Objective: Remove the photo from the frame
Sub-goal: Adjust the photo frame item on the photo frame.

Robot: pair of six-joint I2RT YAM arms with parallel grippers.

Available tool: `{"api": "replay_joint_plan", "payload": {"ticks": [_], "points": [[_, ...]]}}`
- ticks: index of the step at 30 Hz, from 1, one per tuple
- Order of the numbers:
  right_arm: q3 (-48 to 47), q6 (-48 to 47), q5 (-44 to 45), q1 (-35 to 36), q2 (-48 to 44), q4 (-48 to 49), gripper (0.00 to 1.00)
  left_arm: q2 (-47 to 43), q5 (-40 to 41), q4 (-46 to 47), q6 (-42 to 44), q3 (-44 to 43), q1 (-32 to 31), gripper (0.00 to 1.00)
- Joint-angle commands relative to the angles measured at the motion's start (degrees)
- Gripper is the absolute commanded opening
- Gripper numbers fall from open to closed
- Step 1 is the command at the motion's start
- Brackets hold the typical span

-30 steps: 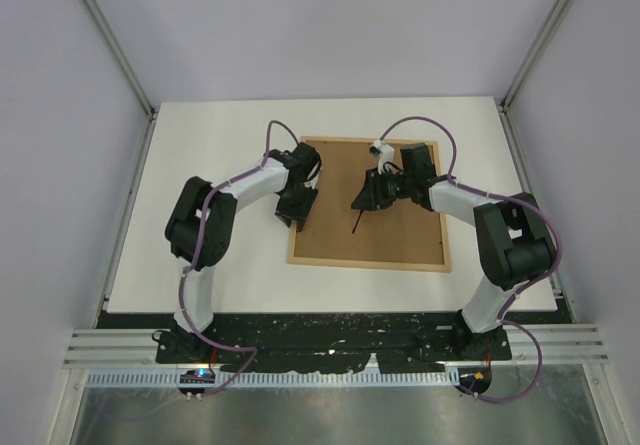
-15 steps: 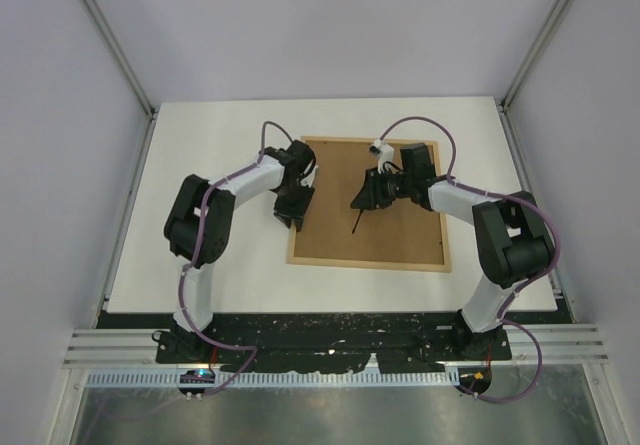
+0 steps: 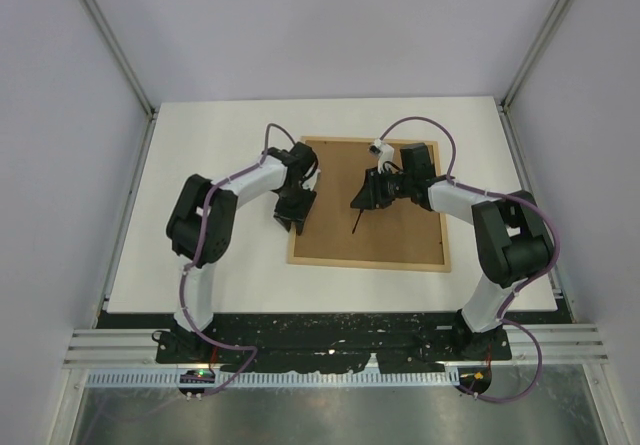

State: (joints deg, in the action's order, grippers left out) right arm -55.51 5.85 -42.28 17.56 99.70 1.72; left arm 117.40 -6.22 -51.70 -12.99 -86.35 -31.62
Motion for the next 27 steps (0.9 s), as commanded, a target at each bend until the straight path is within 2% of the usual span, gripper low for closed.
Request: {"api": "replay_joint_plan", "payload": {"ticks": [1,10,14,19,27], "points": [[-0.66,-1.19,1.33,0.19,0.67,0.66,0.08,2.65,1.56,-2.35,1.22,-2.59,-0.20,0.36],[0.22,-1.80,1.24,0.54,1.28,0.57,0.08,4.32,-0.11,-2.97,0.34,-6.20,-0.11,0.28],[0.49,-2.15,1.59,0.89,1.81,0.57,0.08,1.87,-1.25,-1.04,-0.54,-3.40,1.29,0.11],[0.40,-2.33,2.03,1.16,2.51,0.48,0.08,-0.86,-5.46,2.30,-1.59,0.65,5.24,0.00],[0.05,-2.42,2.64,1.77,4.01,0.48,0.08,-3.14,-15.48,8.36,-1.95,5.91,10.08,0.00]]}}
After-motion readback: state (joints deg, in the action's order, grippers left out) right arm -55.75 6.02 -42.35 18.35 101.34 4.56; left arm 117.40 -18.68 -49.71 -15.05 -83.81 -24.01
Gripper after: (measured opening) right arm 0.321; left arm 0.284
